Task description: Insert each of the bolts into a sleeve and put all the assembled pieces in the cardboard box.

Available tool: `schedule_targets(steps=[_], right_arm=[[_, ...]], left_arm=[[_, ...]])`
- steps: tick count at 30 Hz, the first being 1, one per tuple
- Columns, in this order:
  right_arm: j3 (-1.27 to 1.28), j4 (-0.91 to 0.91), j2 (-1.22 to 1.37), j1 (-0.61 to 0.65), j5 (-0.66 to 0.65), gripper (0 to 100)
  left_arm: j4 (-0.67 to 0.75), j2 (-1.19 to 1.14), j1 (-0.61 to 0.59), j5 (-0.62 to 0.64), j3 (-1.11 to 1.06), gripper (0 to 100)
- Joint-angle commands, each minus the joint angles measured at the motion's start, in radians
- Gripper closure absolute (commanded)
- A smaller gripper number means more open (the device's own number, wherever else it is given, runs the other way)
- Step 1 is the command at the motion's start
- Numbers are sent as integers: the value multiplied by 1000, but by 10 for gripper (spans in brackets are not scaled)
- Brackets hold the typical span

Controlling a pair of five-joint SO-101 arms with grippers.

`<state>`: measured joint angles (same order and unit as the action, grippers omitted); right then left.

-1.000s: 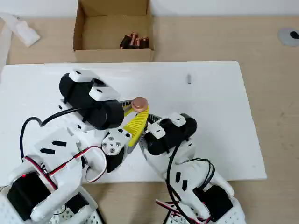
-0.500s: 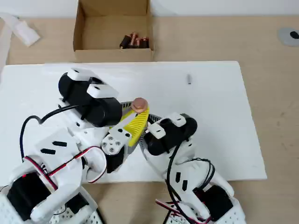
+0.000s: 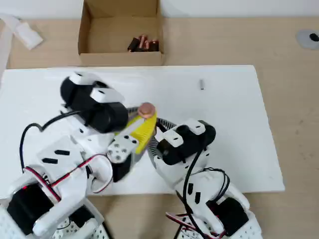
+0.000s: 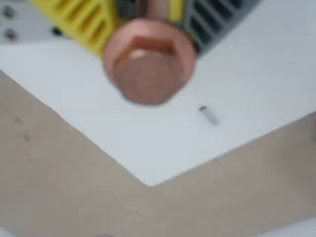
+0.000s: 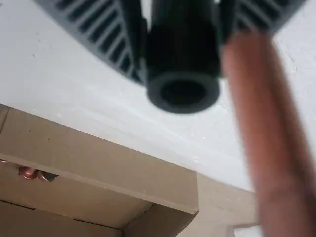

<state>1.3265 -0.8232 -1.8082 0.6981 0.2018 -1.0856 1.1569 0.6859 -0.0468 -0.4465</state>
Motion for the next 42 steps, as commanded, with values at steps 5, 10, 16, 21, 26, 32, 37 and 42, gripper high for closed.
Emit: schedule_targets(steps=[5, 10, 16, 21, 26, 32, 37, 42], right_arm=[[-12, 31, -110, 13, 15, 989], [-12, 31, -110, 15, 15, 989], [-12, 31, -110, 15, 15, 989], [-12, 31, -110, 15, 15, 989], [-12, 31, -110, 15, 15, 989], [-12, 31, -110, 15, 14, 989], [-12, 31, -110, 15, 15, 989], [-12, 31, -110, 15, 15, 989]], left_arm=[[35, -2, -58, -43, 51, 997], [115, -2, -55, -41, -20, 997], [149, -2, -55, -43, -55, 997], [143, -2, -55, -43, -57, 997], [144, 5, -55, -38, -104, 997], [146, 8, -54, -37, -138, 997], [152, 8, -57, -40, -138, 997], [187, 8, -63, -43, -143, 997]])
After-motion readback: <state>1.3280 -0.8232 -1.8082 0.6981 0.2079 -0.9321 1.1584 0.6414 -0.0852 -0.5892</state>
